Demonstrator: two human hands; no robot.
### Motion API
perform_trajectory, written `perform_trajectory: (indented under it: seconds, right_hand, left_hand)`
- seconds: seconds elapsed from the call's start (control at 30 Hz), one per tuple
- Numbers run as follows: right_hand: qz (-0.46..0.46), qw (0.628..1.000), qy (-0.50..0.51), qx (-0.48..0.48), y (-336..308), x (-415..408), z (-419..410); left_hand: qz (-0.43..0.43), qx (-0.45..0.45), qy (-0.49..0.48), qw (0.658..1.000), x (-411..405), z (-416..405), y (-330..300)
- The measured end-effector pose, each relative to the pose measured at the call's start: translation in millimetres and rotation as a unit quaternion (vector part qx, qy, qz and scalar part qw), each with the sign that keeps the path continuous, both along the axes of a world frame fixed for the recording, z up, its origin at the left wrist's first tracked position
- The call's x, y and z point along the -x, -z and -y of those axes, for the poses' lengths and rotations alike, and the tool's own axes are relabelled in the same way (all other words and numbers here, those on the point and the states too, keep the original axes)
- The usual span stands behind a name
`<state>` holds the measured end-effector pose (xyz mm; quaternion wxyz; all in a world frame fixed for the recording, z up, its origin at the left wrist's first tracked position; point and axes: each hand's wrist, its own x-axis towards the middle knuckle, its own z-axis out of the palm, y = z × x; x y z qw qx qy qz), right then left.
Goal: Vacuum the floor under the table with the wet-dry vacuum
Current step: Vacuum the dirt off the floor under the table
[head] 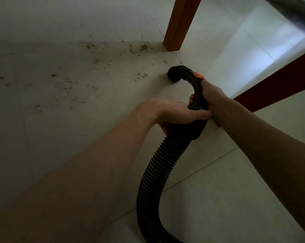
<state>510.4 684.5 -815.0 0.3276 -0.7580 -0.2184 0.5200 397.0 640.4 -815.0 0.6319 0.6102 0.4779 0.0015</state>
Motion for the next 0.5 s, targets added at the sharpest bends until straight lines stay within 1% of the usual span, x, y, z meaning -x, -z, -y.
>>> perform_trajectory:
  seconds: [0.1, 0.2, 0.33, 0.43, 0.5]
  right_hand:
    - [-0.008, 1.000, 0.007, 0.000, -2, 3, 6]
    - [-0.025, 1.000, 0.018, 0.003, -4, 8, 3]
    - [-0.018, 1.000, -0.005, -0.009, -6, 17, -12]
    - [-0.006, 1.000, -0.023, -0.014, -5, 24, -30]
    - [0.001, 1.000, -0.028, -0.011, -3, 26, -41]
  left_hand:
    - [-0.002, 0.014, 0.001, 1.000, 3, 2, -2]
    - [-0.009, -0.001, -0.017, 1.000, 5, 2, -4]
    - [-0.027, -0.055, -0.073, 0.995, 9, 0, -1]
    - [-0.059, -0.122, -0.121, 0.983, 9, -3, 5]
    - [-0.069, -0.150, -0.149, 0.975, 8, -4, 10]
